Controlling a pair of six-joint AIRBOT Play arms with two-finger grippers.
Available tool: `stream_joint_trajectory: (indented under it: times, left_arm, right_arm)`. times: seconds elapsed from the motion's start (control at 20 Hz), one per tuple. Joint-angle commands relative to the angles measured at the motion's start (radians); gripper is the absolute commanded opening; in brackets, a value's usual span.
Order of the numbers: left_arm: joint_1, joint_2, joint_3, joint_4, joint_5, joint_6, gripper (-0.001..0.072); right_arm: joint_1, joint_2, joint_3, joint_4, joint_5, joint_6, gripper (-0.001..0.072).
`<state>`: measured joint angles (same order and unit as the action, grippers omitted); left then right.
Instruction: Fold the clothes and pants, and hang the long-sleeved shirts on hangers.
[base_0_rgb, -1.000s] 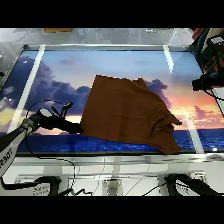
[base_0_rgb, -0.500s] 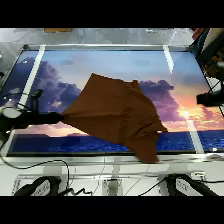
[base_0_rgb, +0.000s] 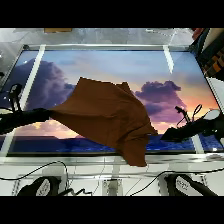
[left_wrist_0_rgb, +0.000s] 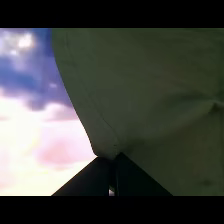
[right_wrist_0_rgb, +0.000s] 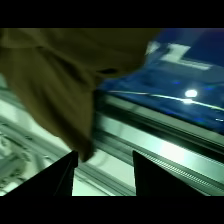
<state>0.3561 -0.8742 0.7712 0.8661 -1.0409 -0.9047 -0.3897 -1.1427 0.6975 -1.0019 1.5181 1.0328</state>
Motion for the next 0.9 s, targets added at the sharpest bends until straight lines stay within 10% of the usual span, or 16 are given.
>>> stream_joint_trajectory:
  times: [0.0,0.4,0.75,0.85]
  left_arm:
    - [0.002,0.007,-0.001,0.000,0.001,0.000,0.0013]
    - [0.002,0.007,-0.001,0.000,0.001,0.000,0.0013]
    - [0.002,0.007,-0.001,0.000,0.001,0.000,0.0013]
    - [0.002,0.007,-0.001,0.000,0.001,0.000,0.0013]
  right_arm:
    - [0.006,0.000,-0.139,0.148,-0.086,-0.035,0.0407]
    - [0.254,-0.001,-0.214,0.155,-0.537,0.152,0.0406]
    - [0.273,-0.082,-0.214,0.129,-0.568,0.212,0.0400]
    - [0.273,-0.115,-0.214,0.198,-0.567,0.193,0.0304]
